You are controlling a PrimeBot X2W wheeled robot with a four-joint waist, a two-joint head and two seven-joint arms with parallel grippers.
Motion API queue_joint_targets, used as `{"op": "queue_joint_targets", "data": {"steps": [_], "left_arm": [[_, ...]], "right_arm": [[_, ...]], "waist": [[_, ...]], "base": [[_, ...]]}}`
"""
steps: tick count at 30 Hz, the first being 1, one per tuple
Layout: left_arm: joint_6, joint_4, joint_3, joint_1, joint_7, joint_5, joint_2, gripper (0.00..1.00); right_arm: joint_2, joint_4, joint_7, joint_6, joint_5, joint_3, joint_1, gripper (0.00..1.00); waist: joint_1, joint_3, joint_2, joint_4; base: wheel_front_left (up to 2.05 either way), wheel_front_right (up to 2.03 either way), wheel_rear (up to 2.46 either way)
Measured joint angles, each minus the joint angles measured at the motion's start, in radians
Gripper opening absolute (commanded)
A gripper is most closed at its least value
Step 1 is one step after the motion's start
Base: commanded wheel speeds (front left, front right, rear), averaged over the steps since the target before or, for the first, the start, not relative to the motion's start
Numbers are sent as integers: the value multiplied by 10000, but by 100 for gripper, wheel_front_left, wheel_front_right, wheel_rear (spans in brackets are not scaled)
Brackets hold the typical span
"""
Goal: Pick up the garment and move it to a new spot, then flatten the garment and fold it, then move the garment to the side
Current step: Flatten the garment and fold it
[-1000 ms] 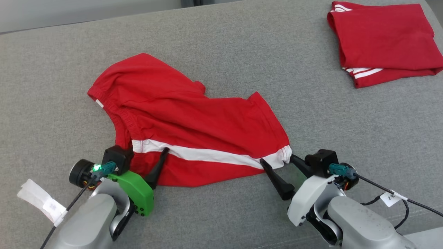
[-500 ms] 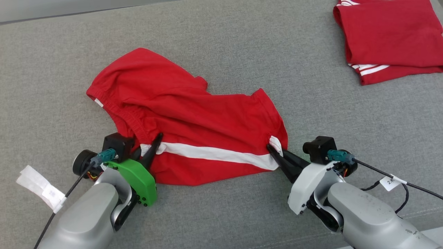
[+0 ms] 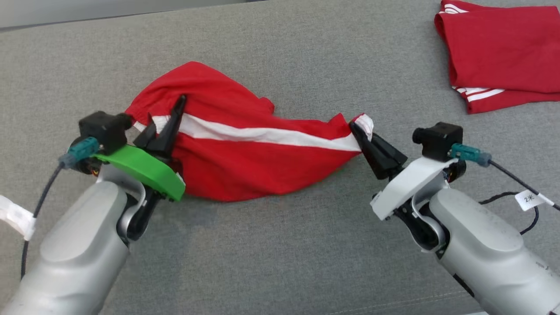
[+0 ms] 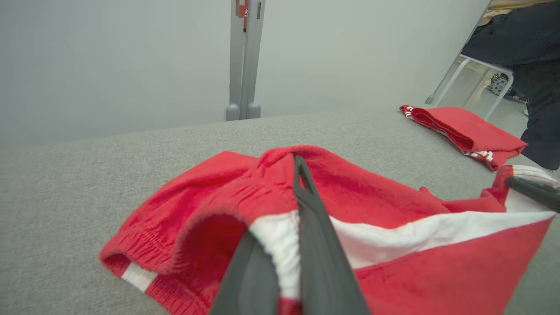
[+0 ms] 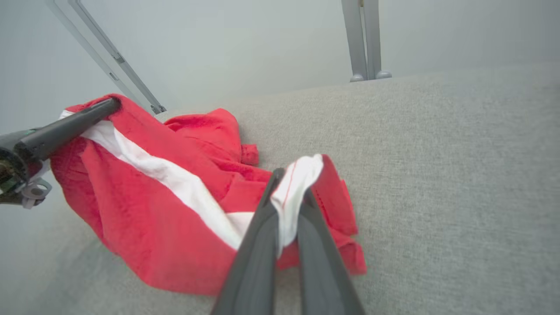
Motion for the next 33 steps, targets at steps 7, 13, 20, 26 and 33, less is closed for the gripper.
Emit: {"op": "queue_joint_targets", "data": {"steps": [7, 13, 20, 26, 33], "left_arm": [[0, -56, 709, -1759, 77, -499, -31, 0], [0, 497, 853, -4709, 802, -708, 84, 0], [0, 1476, 635, -8145, 909, -667, -272, 0], [0, 1939, 230, -9937, 464, -911, -700, 0], [0, 1680, -497, -9741, 127, -1505, -614, 0]], "right_arm": [[94, -127, 0, -2, 610, -458, -1748, 0], [742, 941, 0, -2, 1262, -920, -4846, 0], [1264, 2777, -2, -2, 1354, -2205, -8410, 0], [1496, 3438, -2, -2, 711, -3196, -10068, 0], [1611, 3218, -2, -2, 491, -3033, -9693, 0]], "waist": [[0, 373, 0, 130], [0, 1073, 0, 66], [1, 2034, 0, -48], [1, 2571, 0, -138], [1, 2611, 0, -178]], "base": [[0, 0, 0], [0, 0, 0], [0, 0, 0], [0, 0, 0], [0, 0, 0]]}}
